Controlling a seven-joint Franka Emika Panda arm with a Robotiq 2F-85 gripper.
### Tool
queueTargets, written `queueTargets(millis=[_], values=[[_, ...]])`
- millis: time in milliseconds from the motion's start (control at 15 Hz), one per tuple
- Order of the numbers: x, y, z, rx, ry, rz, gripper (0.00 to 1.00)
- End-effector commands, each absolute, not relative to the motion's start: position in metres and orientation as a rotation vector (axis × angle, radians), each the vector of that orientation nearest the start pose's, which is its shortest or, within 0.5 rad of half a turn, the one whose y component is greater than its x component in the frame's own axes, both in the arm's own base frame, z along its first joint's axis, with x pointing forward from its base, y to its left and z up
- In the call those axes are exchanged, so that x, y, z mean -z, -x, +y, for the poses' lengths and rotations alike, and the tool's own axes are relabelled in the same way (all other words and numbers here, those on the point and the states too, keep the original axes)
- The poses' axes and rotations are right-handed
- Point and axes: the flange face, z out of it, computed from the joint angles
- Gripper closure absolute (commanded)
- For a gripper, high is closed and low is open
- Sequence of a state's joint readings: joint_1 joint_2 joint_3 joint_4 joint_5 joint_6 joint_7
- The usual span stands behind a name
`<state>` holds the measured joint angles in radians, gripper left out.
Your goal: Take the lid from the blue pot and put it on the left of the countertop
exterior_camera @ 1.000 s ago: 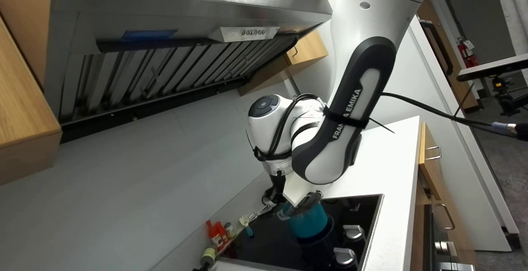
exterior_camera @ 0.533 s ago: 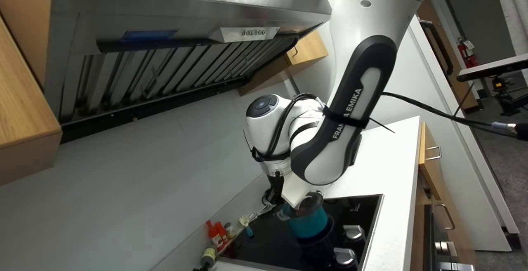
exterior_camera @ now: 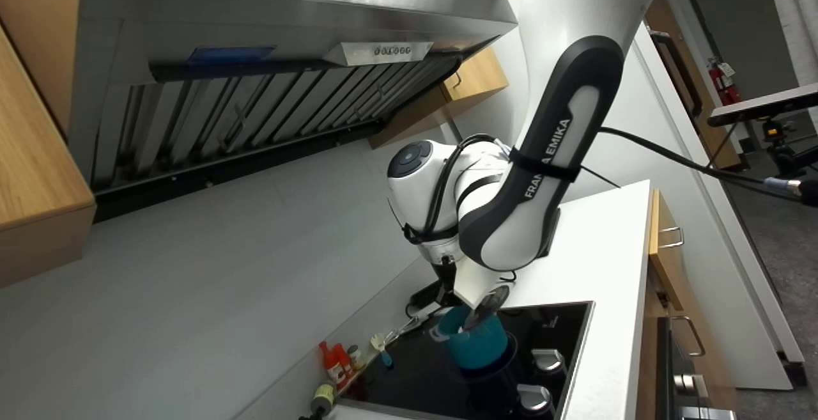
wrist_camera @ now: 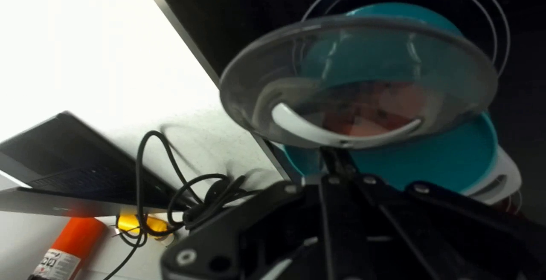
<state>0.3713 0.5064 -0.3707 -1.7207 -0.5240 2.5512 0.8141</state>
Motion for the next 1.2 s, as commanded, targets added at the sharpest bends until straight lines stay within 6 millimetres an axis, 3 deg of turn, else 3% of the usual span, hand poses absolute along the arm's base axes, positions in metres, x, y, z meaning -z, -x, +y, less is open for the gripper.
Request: queueTargets(millis=[0, 800, 867, 1000, 1133], values=[[-0.364, -0.667, 0.037, 0.802, 3.383, 0.56, 1.0], [-0.375, -0.636, 0.037, 0.704, 3.428, 0.51, 1.0], [-0.374, -0.636, 0.037, 0.691, 3.423, 0.499, 0.74], [-0.374, -0.637, 0.039, 0.708, 3.422, 0.457, 0.68], [-0.376, -0.64, 0.042, 0.724, 3.42, 0.434, 0.52]])
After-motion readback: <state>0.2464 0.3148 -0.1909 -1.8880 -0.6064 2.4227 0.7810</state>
